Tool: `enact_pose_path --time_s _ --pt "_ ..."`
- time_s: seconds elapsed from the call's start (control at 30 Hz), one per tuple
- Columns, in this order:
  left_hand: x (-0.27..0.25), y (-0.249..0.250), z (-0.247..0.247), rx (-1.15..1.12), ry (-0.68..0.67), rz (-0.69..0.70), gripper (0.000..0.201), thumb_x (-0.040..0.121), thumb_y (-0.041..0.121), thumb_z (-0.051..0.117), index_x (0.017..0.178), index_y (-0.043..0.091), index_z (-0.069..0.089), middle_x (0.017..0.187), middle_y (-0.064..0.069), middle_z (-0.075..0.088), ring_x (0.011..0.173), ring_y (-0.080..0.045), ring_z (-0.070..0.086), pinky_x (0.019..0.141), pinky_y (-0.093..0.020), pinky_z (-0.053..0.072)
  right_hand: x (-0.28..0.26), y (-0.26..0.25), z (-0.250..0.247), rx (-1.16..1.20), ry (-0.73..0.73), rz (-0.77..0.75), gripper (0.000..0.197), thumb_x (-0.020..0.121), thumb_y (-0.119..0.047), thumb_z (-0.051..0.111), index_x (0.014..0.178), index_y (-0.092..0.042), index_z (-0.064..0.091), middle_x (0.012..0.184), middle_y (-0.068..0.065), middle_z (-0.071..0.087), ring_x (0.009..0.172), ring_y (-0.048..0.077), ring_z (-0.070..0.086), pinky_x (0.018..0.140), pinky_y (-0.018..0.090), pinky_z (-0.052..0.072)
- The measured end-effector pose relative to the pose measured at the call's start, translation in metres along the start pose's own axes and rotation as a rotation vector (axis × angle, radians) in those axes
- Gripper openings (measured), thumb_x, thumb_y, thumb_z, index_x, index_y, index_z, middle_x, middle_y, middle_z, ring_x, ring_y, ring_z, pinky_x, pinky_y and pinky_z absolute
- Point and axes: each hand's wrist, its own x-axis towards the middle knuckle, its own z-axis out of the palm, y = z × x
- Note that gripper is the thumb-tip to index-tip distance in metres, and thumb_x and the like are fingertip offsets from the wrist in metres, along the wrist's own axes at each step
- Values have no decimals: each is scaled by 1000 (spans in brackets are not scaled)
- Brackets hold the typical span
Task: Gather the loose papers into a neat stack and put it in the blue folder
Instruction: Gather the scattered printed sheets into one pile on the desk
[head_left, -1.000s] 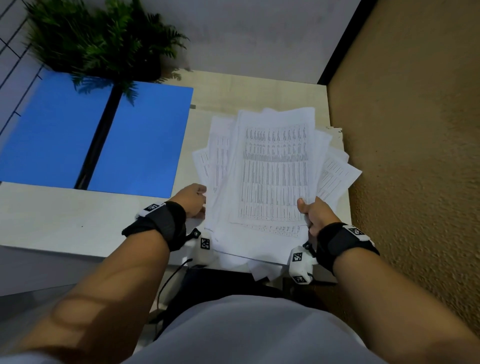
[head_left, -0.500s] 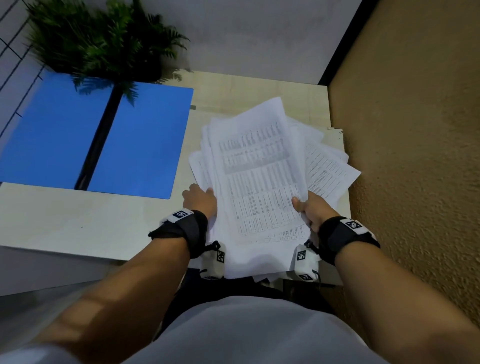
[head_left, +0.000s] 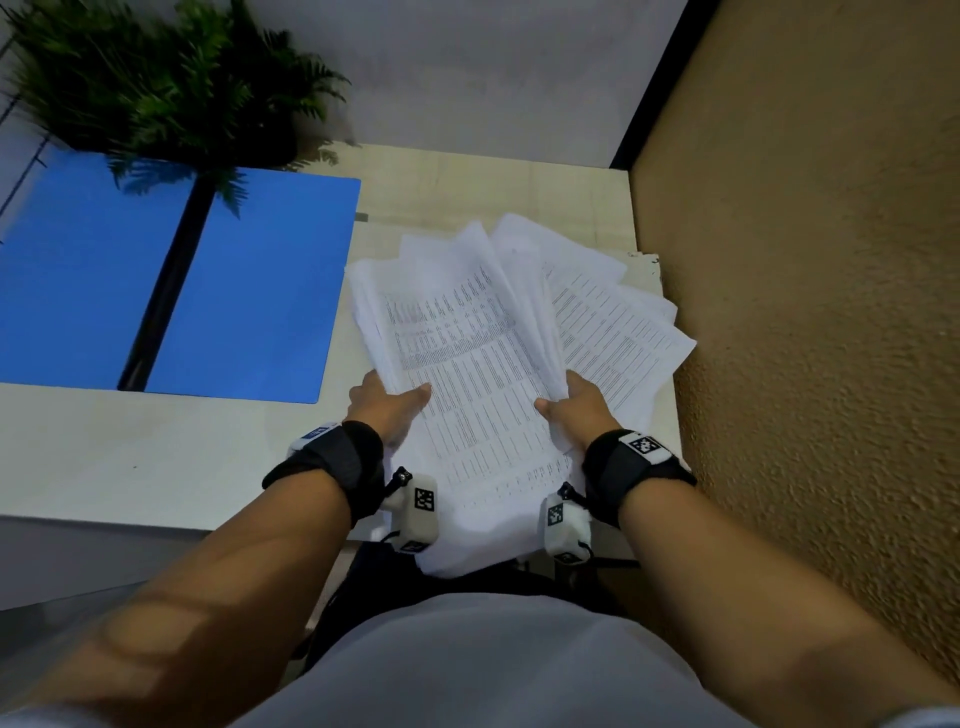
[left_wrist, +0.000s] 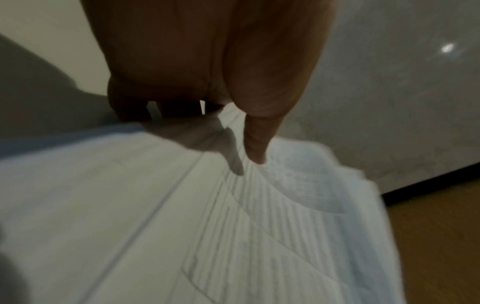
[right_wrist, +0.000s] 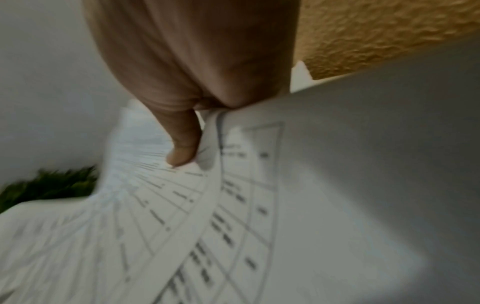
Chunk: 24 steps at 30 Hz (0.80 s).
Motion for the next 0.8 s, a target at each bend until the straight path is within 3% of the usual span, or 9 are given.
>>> enact_pose_path --time_s 0.07,0.17,0.3,0.37,0.5,0.57,0.63,0.7,0.8 --pt "-14 4 -9 -180 22 12 107 49 46 97 139 16 47 138 -19 53 118 -30 62 97 -44 54 -5 5 -8 189 -14 26 25 93 -1 60 114 -14 59 101 5 63 97 25 57 86 32 47" --pt "-38 8 -21 -339 -3 152 86 71 11 88 143 11 41 136 -14 58 124 -25 59 97 -34 53 -12 9 -16 345 -57 43 36 91 3 61 122 -16 58 120 7 66 115 26 59 105 37 42" --pt "-55 15 -21 -261 -204 216 44 84 9 76 125 17 61 114 -2 74 99 -21 73 75 -26 60 -24 -2 -11 392 -148 44 37 93 1 58 127 -14 57 123 7 67 113 24 62 98 36 48" --pt "-50 13 -23 -243 -155 185 35 87 11 73 121 17 64 114 -3 74 107 -25 70 91 -37 56 -24 -3 -6 333 -107 31 36 93 -5 61 127 -17 56 123 4 65 113 23 61 92 35 51" --pt "-38 8 -27 -205 -7 124 35 93 8 65 125 14 52 115 0 59 111 -22 58 94 -30 42 -8 6 -22 -49 571 138 64 79 -27 78 134 -21 46 136 6 41 128 29 44 104 48 43" --pt "-29 1 -27 -169 29 103 40 94 7 65 132 6 54 112 -4 60 109 -28 60 83 -28 44 2 17 -34 1 666 318 86 64 -41 85 136 -17 43 139 10 47 125 34 50 103 50 45" --pt "-20 -7 -25 -134 24 74 38 91 9 68 128 7 59 109 -9 67 103 -32 65 75 -29 48 14 31 -37 359 555 328 89 51 -41 89 124 -19 44 129 8 60 110 32 63 94 54 52" --pt "-11 -13 -23 -122 -2 55 38 88 9 72 124 9 62 111 -11 70 95 -30 66 80 -34 50 14 33 -36 551 410 256 66 66 -20 87 118 -18 47 117 4 66 101 27 66 92 50 53" --pt "-7 -13 -20 -108 -76 54 40 82 1 74 120 9 64 111 -11 71 100 -30 68 88 -37 52 8 25 -37 458 219 228 47 75 -11 82 119 -13 64 113 4 71 99 28 67 95 46 51"
